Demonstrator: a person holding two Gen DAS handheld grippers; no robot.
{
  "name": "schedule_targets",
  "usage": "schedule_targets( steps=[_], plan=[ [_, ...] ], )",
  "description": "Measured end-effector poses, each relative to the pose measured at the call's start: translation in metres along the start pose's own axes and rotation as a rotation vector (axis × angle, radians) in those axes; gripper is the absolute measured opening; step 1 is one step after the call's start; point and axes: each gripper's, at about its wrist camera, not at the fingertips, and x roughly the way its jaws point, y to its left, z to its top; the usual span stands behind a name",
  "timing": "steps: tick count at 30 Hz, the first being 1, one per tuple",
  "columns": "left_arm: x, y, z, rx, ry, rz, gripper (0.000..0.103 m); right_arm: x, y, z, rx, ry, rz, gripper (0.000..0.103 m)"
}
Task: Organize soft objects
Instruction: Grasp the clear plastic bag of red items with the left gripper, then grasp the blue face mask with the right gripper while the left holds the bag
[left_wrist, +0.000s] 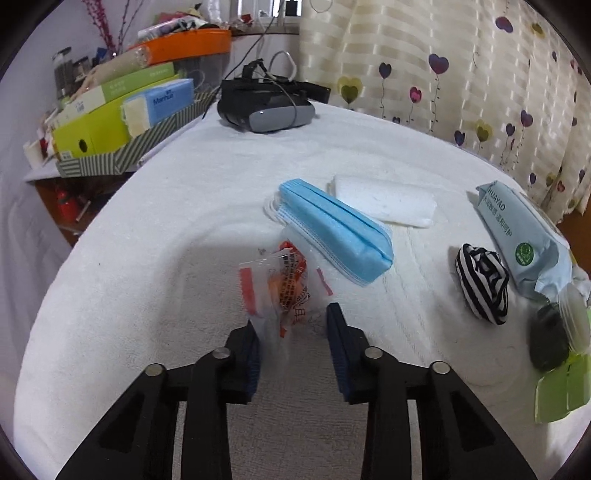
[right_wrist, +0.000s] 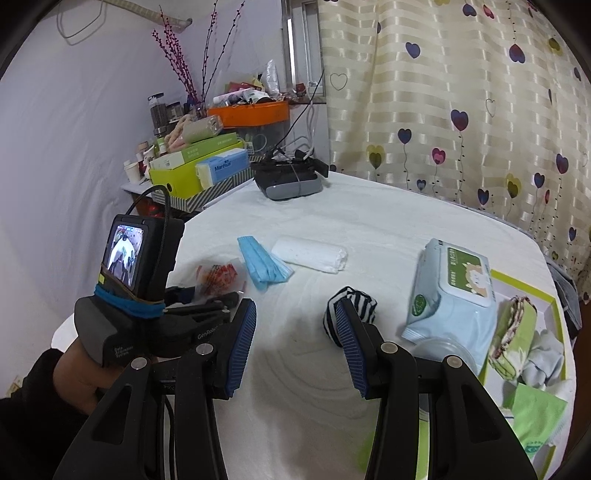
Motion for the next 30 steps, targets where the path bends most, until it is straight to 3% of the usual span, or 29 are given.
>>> schedule_targets(
  steps=[1, 4, 15, 30],
  plan=[
    [-0.001, 0.001, 0.0, -0.002, -0.002, 0.0, 0.02, 0.002, 0.001, 0.001, -0.001, 0.002, 0.001, 0.046],
    [-0.007, 0.005, -0.001, -0.019, -0.017, -0.008, 0.019, 0.006, 0.003, 0.004, -0.003, 0.006, 0.0, 0.046],
    [-0.035, 0.026, 0.0, -0.076, -0.099, -0.041, 0.017, 0.038, 0.011, 0.021, 0.009, 0.037, 0.005, 0.046],
    [-0.043, 0.064, -0.009, -0.167, -0.117, -0.094, 0.017, 0.127, 0.039, 0.031, -0.056, 0.162, 0.031, 0.047]
  ],
)
